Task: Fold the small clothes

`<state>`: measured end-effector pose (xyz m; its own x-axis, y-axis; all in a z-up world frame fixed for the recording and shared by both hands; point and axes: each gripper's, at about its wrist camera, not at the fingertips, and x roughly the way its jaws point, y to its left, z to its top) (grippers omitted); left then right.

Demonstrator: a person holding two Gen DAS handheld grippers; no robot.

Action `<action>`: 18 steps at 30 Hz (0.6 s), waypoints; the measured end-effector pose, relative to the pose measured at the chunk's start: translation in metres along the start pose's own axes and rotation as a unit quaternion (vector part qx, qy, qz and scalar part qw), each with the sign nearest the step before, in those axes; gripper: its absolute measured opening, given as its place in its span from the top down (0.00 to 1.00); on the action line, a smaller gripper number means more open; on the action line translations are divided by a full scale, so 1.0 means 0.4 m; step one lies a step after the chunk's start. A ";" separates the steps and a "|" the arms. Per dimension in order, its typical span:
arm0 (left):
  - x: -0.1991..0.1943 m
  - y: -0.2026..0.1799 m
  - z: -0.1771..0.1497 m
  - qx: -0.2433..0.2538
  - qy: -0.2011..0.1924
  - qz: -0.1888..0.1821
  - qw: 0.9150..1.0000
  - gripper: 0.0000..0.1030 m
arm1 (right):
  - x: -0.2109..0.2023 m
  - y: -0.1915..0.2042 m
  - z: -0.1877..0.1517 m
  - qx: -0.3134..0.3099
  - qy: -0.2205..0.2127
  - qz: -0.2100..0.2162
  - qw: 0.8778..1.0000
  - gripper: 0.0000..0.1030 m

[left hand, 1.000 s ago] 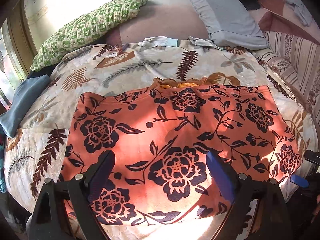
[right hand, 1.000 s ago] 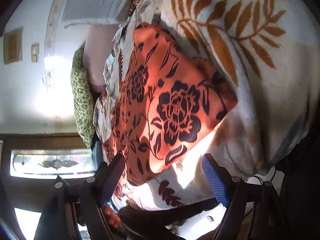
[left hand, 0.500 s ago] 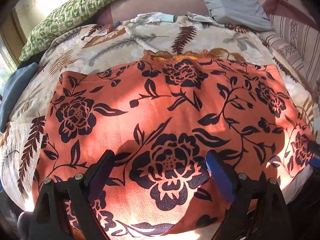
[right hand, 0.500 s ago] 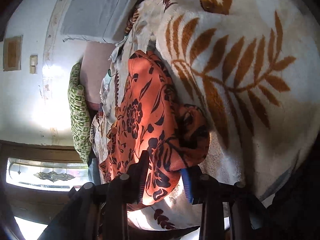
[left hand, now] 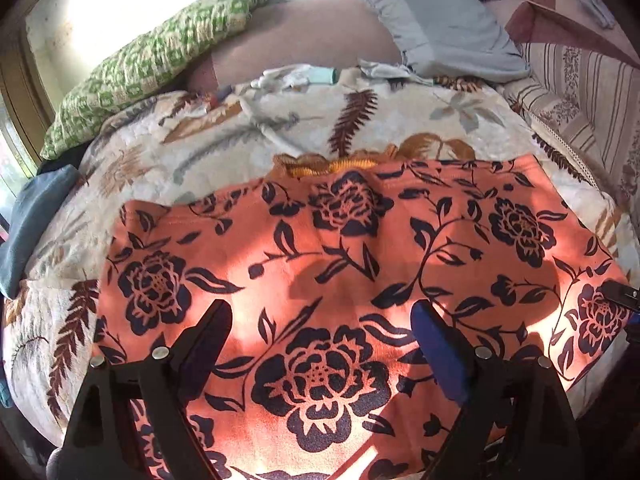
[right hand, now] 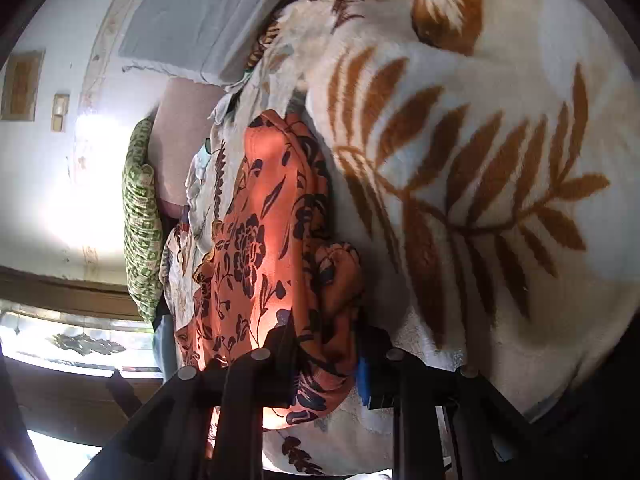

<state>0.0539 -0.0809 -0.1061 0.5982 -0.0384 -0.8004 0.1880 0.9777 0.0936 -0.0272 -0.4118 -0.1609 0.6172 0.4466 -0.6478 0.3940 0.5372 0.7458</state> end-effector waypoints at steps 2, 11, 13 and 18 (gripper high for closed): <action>0.067 -0.014 -0.014 0.010 0.054 0.002 0.998 0.11 | -0.010 0.024 -0.001 -0.026 -0.005 -0.008 1.000 0.77; 0.063 0.036 -0.018 -0.029 0.066 -0.019 0.997 0.10 | 0.034 0.052 0.011 -0.059 0.011 -0.039 0.997 0.79; 0.034 0.063 -0.015 -0.046 0.054 -0.026 0.997 0.10 | 0.008 0.103 0.006 -0.092 -0.002 -0.044 0.995 0.81; -0.039 0.120 -0.009 -0.076 0.022 -0.036 0.996 0.10 | -0.037 0.254 -0.020 -0.168 -0.026 -0.040 0.985 0.81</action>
<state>0.0509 -0.0326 -0.0913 0.5519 -0.1048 -0.8273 0.1069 0.9928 -0.0544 -0.0020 -0.3581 -0.0768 0.6315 0.3606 -0.6864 0.2006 0.7791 0.5940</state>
